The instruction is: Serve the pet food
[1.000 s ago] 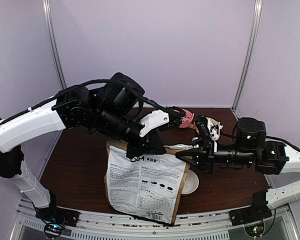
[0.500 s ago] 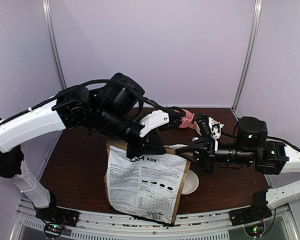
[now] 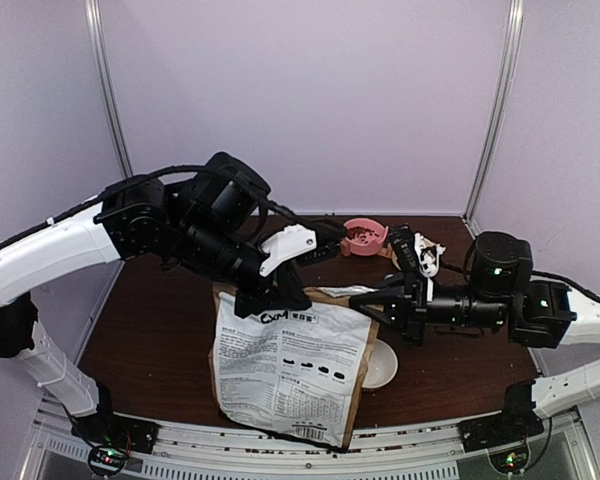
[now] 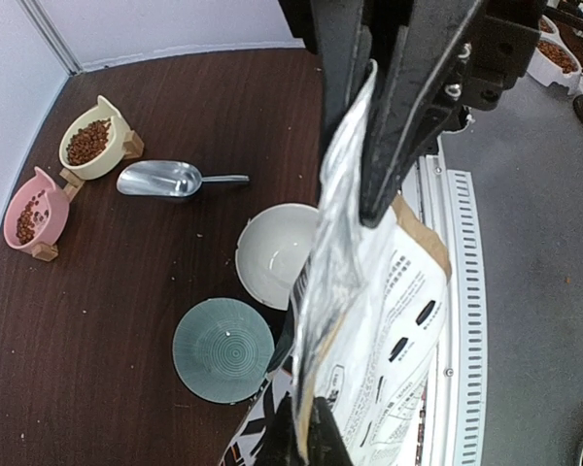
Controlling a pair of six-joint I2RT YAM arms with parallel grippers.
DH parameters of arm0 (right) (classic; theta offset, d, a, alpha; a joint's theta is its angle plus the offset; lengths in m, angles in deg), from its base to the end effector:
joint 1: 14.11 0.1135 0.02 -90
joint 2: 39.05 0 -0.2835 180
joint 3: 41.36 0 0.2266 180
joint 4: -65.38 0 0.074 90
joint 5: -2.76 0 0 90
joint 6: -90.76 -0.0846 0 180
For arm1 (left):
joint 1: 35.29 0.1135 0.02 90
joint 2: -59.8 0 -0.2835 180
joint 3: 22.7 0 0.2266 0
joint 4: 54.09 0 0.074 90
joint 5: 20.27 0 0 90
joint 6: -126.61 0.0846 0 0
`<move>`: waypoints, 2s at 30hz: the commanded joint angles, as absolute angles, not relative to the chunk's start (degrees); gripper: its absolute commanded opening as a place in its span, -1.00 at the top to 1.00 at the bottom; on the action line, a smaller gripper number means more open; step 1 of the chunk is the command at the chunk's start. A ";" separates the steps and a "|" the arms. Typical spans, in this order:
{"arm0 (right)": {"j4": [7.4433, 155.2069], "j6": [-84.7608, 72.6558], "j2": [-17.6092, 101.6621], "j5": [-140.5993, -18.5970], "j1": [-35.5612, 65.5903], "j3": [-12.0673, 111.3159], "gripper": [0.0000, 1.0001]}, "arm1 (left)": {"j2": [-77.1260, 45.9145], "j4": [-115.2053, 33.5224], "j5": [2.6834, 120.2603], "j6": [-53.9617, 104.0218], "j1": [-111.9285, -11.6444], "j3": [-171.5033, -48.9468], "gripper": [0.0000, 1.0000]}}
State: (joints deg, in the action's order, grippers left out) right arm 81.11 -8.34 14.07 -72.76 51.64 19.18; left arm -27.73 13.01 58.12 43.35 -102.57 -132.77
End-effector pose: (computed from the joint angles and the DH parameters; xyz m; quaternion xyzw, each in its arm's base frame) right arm 0.0747 0.2173 0.3470 -0.4286 0.6215 0.4700 0.4573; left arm 0.1113 -0.3099 0.3735 0.5836 0.7093 -0.2743 0.2848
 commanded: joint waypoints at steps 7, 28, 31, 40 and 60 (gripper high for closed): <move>78.50 -7.51 19.81 -71.67 51.83 24.71 0.49 | -27.41 13.61 56.65 43.53 -101.45 -135.25 1.00; 77.74 -7.06 18.65 -72.21 51.94 24.66 1.00 | -33.84 14.00 51.75 45.37 -101.47 -141.92 0.56; 77.72 -6.98 18.60 -71.96 51.91 24.72 1.00 | -34.50 14.48 51.54 45.55 -101.47 -142.49 0.75; 77.75 -7.02 18.11 -72.02 51.89 24.32 1.00 | -34.16 15.71 54.23 47.03 -101.32 -142.80 1.00; 78.34 -6.66 16.63 -73.29 51.97 23.91 1.00 | -28.87 20.23 62.35 48.94 -98.10 -137.01 1.00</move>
State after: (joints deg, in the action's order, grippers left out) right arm 81.20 -7.03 19.45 -72.85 51.80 23.33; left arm -30.89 17.75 56.30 47.57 -99.67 -138.00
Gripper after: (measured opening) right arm 0.006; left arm 0.071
